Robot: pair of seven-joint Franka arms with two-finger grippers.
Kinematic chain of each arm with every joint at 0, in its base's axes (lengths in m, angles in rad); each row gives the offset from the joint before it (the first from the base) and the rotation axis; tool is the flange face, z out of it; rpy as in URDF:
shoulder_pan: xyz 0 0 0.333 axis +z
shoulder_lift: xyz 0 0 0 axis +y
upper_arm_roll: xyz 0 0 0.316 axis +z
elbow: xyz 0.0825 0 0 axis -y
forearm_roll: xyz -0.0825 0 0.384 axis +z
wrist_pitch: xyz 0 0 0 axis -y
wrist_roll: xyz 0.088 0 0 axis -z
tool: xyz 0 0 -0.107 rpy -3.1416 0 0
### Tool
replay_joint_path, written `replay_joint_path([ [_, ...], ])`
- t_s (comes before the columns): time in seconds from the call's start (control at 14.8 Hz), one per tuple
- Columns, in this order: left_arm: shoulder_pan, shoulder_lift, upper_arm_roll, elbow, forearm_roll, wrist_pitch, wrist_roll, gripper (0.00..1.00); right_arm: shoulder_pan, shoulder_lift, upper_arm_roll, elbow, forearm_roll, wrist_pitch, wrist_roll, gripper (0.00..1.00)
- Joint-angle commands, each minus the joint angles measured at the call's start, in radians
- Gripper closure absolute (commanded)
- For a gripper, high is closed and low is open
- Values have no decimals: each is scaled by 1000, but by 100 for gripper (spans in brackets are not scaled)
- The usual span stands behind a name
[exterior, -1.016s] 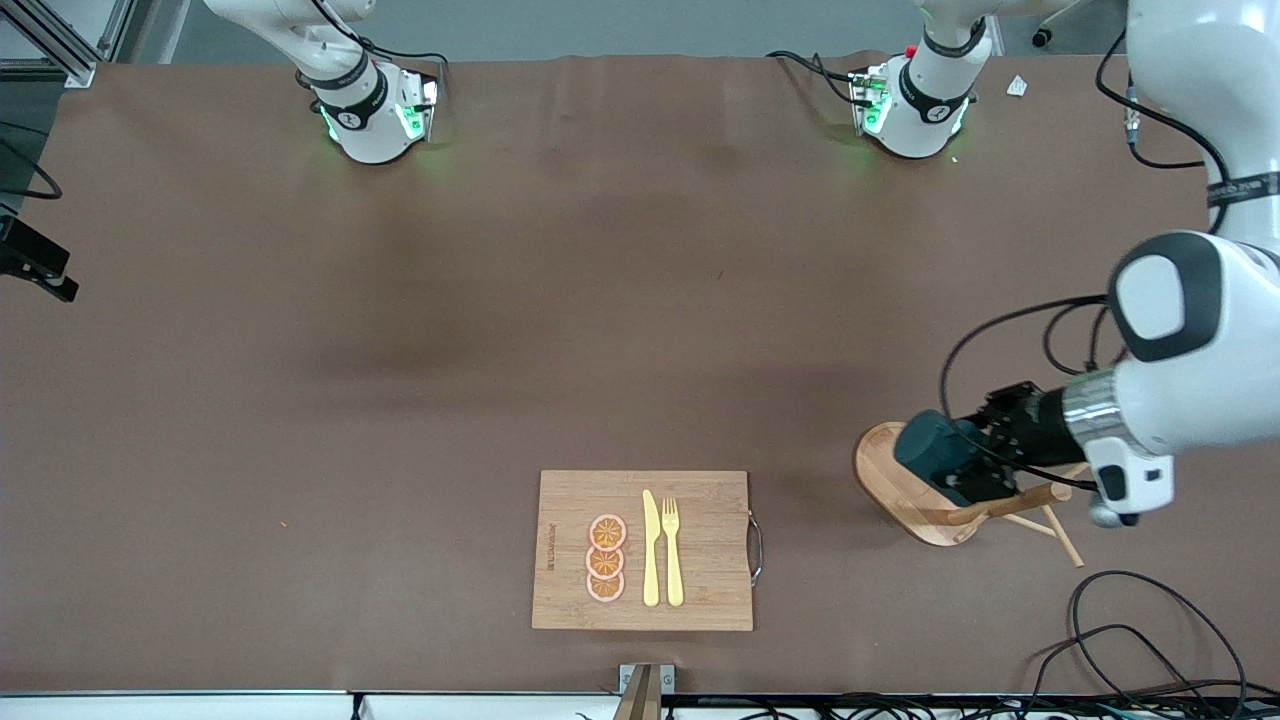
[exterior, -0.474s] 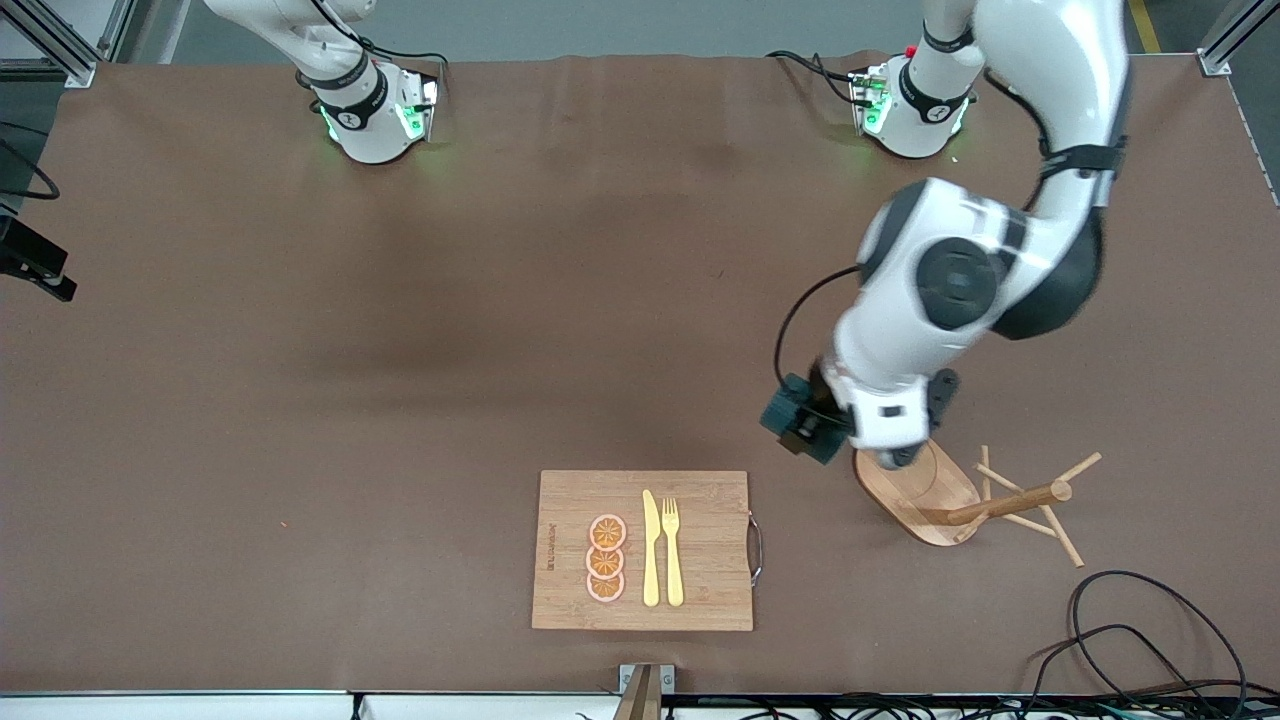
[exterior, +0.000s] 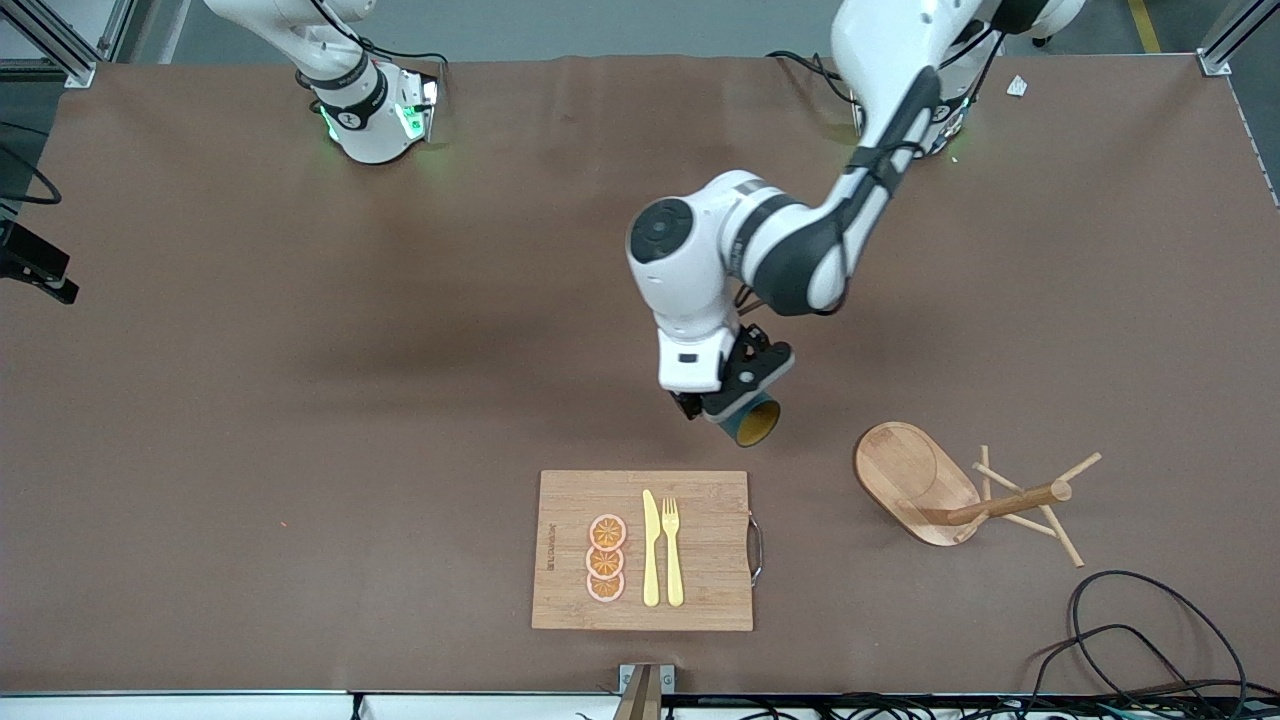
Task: Transfer cup from left to right arm and place
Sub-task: 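Lift the teal cup off the stand and carry it toward the table middle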
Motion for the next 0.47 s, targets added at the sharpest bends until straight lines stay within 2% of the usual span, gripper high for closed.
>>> replay_joint_path([
  [0.0, -81, 50, 13, 6, 155, 6, -118, 33, -30, 5, 17, 4, 5, -4, -8, 0],
  [0.2, -156, 104, 14, 3, 313, 3, -276, 33, -33, 5, 17, 4, 5, -5, -9, 0],
  [0.41, -210, 153, 14, 1, 419, -3, -429, 33, -36, 5, 17, 1, 6, -10, -9, 0],
])
